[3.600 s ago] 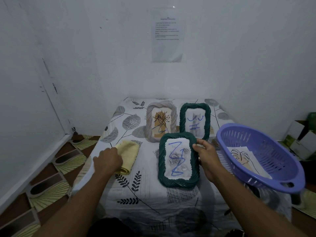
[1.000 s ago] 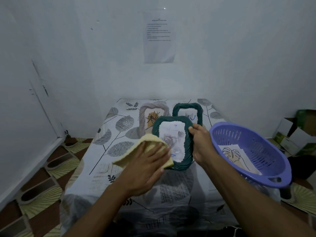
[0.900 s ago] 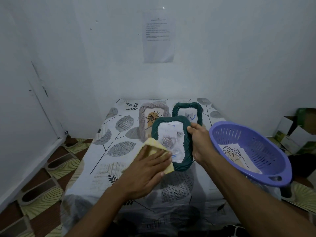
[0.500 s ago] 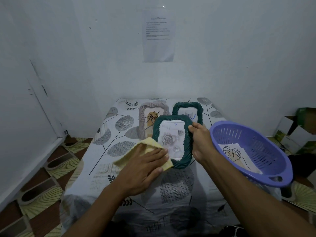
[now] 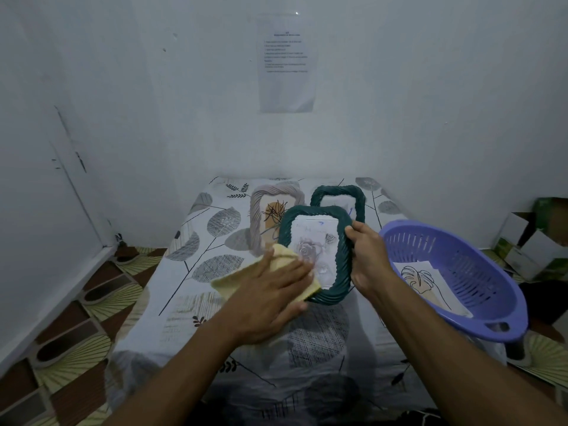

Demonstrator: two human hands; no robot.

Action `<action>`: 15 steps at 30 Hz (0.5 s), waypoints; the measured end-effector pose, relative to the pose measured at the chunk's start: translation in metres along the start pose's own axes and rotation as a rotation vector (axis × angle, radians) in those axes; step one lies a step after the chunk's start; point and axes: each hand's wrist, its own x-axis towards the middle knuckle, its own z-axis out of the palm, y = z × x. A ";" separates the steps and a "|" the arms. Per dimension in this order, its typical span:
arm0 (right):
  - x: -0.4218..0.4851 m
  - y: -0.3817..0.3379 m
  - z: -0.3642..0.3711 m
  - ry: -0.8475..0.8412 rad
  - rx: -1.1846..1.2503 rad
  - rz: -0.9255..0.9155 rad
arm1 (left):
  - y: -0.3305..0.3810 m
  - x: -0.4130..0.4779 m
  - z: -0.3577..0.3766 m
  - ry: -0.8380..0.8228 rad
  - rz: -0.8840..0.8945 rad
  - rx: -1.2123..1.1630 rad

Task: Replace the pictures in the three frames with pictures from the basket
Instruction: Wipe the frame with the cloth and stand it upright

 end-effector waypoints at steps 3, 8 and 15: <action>-0.001 -0.005 -0.005 -0.023 -0.004 -0.016 | -0.002 -0.010 0.004 0.038 -0.043 0.052; -0.006 0.008 0.007 -0.042 -0.016 0.001 | -0.008 0.010 -0.001 0.096 -0.305 0.078; -0.009 0.017 0.010 -0.048 0.058 0.058 | 0.010 0.032 0.004 0.145 -0.294 -0.140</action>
